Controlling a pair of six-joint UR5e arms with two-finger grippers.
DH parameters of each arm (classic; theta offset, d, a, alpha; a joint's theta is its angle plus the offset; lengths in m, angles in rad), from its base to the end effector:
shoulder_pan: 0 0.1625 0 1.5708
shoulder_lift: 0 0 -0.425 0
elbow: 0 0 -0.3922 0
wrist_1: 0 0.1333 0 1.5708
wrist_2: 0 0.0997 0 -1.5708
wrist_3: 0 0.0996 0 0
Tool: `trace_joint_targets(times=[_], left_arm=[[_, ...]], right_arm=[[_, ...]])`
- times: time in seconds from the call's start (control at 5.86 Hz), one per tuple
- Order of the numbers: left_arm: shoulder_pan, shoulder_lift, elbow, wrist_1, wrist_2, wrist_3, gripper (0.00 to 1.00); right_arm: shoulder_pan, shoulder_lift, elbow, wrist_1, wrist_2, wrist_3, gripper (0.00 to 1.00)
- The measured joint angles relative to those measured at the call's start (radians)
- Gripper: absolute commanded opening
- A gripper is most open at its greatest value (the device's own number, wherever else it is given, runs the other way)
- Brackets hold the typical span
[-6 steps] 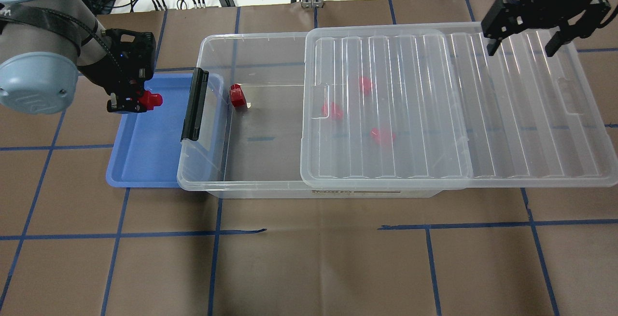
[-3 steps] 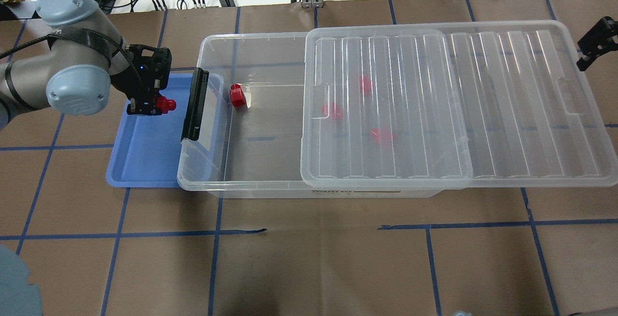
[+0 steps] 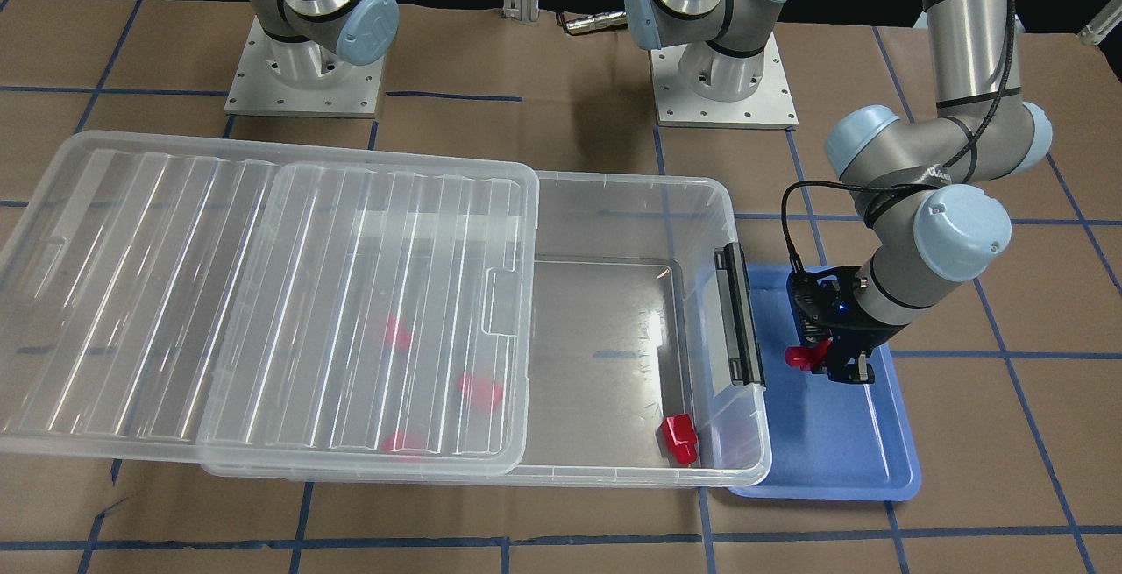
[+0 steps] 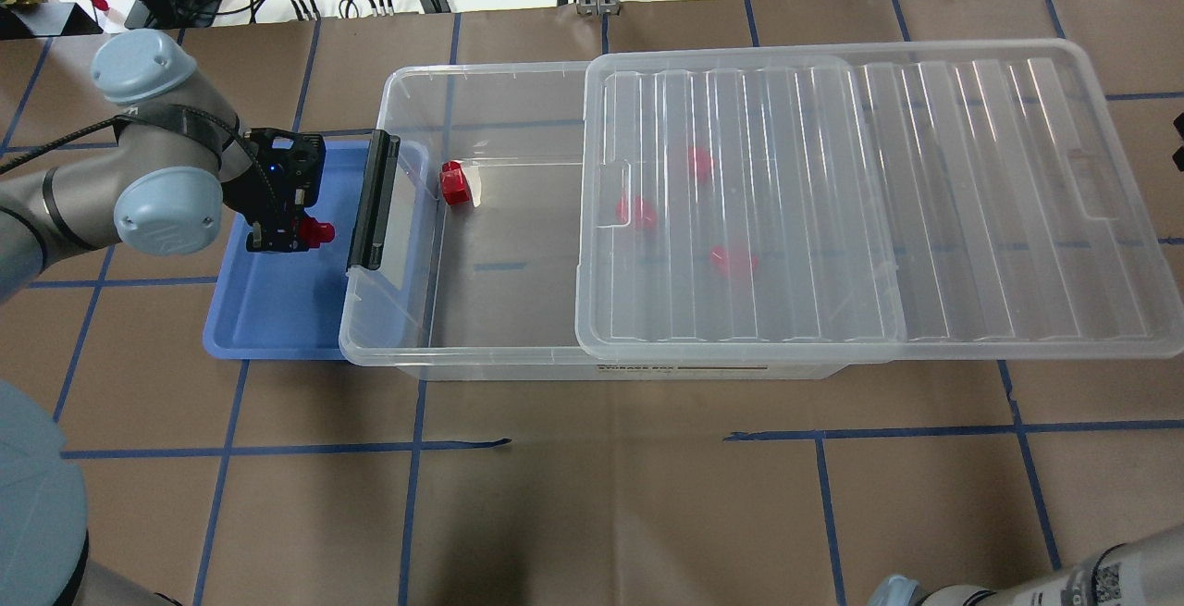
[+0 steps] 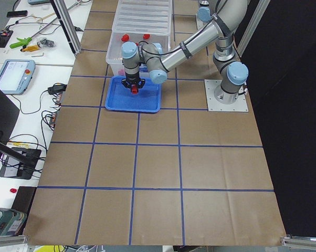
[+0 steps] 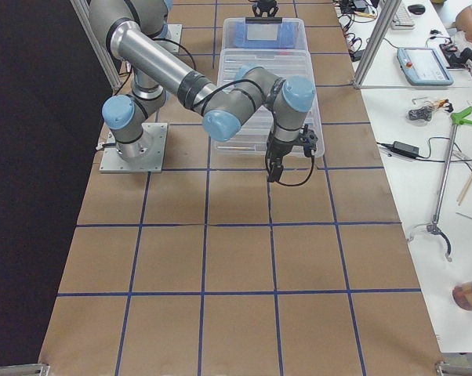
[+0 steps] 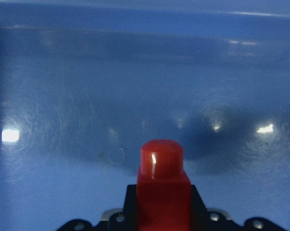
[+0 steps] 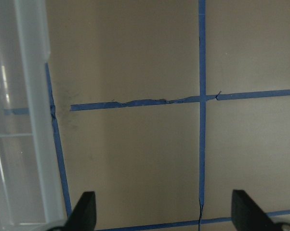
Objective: Place red block in blue tray from box
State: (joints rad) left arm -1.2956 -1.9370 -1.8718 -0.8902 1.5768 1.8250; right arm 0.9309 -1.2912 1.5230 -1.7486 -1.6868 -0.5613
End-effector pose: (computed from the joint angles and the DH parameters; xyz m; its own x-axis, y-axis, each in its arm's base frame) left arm 0.0248 -0.5762 0.2184 -0.0210 0.9997 -0.0114 0.9997 0.0211 0.0092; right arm -0.2565 -0.5486 0.3767 -0.9950 0.0715 0.0691 0.0787 0.9911 0.1072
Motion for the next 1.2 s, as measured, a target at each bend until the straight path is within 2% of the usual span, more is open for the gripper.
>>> trace_joint_targets(times=[0.17, 0.34, 0.51, 0.85, 1.02, 1.2], left_arm=[[0.003, -0.009, -0.025, 0.042, -0.002, 0.0, 0.63], [0.004, -0.014, -0.034, 0.057, -0.004, 0.0, 0.8], [0.004, -0.016, -0.035, 0.06, -0.005, -0.001, 0.86], [-0.004, 0.016, -0.019, 0.035, -0.001, -0.026, 0.87], [-0.014, 0.064, 0.011, -0.048, -0.001, -0.061, 0.87], [-0.022, 0.132, 0.066, -0.204, -0.002, -0.109, 0.88]], right_arm=[[-0.008, -0.004, 0.038, -0.036, -0.002, 0.004, 1.0], [-0.011, -0.016, 0.071, -0.056, -0.002, 0.009, 1.0], [-0.008, -0.03, 0.098, -0.06, 0.001, 0.028, 1.0], [0.007, -0.058, 0.142, -0.058, 0.013, 0.082, 1.0], [0.025, -0.071, 0.148, -0.058, 0.016, 0.093, 1.0], [0.042, -0.077, 0.151, -0.058, 0.019, 0.105, 1.0]])
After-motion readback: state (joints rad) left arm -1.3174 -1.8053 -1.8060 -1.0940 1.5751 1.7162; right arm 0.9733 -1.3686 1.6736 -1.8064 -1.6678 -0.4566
